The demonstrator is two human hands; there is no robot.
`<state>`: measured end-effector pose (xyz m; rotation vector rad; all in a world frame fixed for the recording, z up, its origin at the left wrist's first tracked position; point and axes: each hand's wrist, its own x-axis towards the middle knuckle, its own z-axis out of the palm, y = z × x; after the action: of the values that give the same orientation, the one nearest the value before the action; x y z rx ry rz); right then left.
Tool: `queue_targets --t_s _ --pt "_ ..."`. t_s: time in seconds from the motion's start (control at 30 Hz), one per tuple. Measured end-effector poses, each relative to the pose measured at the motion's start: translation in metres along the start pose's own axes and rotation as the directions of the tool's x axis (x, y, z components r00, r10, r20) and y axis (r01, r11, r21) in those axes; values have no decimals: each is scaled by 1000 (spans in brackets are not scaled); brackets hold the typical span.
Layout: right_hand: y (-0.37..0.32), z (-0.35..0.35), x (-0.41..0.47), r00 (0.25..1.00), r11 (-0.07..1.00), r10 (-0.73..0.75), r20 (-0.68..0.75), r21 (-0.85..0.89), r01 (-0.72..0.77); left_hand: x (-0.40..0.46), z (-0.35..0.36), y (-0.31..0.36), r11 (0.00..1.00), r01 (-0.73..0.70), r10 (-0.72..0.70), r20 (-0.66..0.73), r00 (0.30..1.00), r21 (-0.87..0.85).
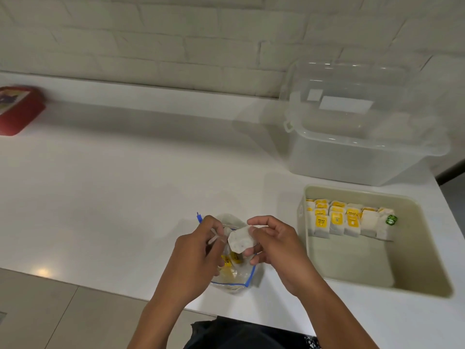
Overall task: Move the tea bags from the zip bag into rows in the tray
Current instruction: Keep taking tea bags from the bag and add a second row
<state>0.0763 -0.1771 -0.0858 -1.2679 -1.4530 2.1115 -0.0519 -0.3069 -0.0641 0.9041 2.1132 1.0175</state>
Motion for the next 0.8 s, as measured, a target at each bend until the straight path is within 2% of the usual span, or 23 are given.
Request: queue_targets --t_s 0.2,0.4,0.67,0.73,0.8 --pt "-8 -11 -6 999 991 -36 -15 129 38 -4 2 20 999 8 -7 24 1000 -37" --pt "-24 -37 -18 994 980 -105 -37 166 110 -6 16 51 993 56 -53 35 998 -105" --pt "-36 -81 -34 984 975 -151 -98 148 165 -3 61 77 990 -144 144 20 989 -12" --pt "-34 -93 -38 981 982 -155 -119 92 166 -1 74 78 982 -187 187 24 982 32" --pt "-29 -106 -39 961 975 -220 -170 -43 216 2 85 81 950 -247 241 53 969 189"
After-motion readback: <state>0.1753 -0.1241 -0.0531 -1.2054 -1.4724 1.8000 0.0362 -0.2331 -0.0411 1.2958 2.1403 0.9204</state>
